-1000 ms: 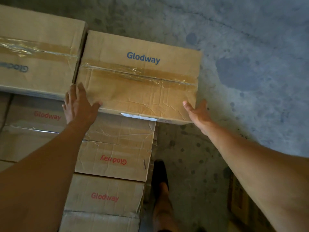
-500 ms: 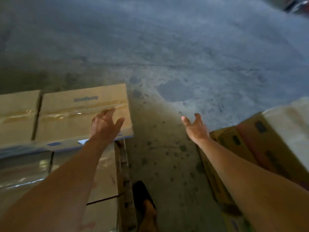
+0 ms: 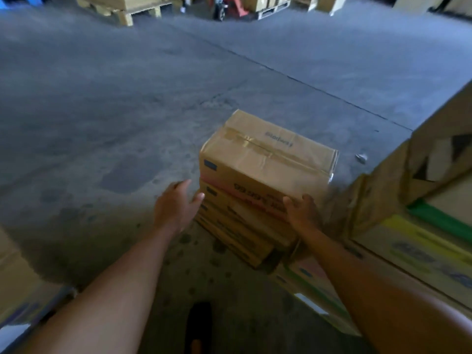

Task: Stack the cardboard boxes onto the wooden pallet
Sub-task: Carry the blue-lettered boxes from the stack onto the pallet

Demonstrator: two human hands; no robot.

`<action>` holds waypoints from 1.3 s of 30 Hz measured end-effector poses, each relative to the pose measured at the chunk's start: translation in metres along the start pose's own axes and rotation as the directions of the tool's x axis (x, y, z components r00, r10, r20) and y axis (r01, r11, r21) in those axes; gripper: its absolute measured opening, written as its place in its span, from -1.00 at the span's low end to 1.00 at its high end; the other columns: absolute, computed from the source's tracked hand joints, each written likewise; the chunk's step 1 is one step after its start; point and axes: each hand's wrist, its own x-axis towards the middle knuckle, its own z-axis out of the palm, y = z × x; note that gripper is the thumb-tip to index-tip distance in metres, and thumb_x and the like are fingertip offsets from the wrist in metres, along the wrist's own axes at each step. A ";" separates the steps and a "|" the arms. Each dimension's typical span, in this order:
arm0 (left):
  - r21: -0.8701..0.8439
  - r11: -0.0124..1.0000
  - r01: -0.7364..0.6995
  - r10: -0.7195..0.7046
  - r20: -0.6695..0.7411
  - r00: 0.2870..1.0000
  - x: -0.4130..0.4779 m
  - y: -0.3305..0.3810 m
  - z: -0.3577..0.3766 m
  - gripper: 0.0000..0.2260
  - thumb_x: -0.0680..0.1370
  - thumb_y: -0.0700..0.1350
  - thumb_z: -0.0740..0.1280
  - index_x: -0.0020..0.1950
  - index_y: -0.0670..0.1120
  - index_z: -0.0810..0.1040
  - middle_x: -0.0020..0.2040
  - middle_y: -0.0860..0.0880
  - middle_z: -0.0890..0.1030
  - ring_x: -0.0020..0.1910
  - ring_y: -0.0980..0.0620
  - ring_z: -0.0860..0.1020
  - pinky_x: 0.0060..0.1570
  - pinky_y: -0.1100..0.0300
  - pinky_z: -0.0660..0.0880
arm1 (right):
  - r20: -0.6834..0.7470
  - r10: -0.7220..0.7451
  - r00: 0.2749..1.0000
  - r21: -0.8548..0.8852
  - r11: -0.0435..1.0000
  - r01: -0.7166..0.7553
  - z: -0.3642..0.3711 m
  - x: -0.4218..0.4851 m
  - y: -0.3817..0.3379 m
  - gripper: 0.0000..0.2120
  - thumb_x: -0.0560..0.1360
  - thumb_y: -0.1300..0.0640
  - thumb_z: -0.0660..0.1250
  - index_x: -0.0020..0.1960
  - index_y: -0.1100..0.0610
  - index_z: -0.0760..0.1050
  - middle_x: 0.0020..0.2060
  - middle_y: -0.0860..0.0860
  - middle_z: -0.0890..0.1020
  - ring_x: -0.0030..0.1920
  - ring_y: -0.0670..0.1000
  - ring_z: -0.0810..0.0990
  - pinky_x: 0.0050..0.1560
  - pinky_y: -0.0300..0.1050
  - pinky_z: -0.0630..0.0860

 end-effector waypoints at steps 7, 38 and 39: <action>-0.015 0.999 -0.050 0.051 0.053 0.997 0.091 0.027 0.034 -0.38 0.53 0.14 0.39 0.48 -0.15 0.40 0.39 -0.25 0.49 0.36 -0.25 0.45 0.28 -0.05 0.40 | -0.155 0.185 0.971 0.179 0.971 -0.156 -0.017 0.046 0.047 -0.73 0.56 0.01 0.37 0.12 0.18 0.48 -0.08 0.10 0.56 -0.03 0.11 0.56 -0.12 -0.10 0.41; -0.624 0.720 0.303 -0.032 0.407 0.913 0.232 -0.040 0.087 -0.14 0.10 0.33 0.63 0.35 0.16 0.49 0.22 -0.02 0.62 0.19 -0.10 0.59 0.18 -0.18 0.56 | -0.098 0.340 0.935 0.564 0.793 -0.229 0.006 0.119 0.060 -0.39 0.36 -0.06 0.56 0.32 -0.18 0.37 0.01 -0.18 0.55 -0.07 -0.03 0.63 -0.36 -0.13 0.61; -0.632 0.715 0.299 -0.046 0.384 0.922 0.221 -0.041 0.079 -0.11 0.07 0.34 0.63 0.36 0.16 0.49 0.22 -0.01 0.62 0.20 -0.10 0.59 0.21 -0.16 0.54 | -0.089 0.311 0.946 0.551 0.807 -0.213 0.003 0.118 0.059 -0.41 0.38 -0.05 0.55 0.33 -0.15 0.37 0.00 -0.17 0.56 -0.10 -0.04 0.63 -0.41 -0.20 0.59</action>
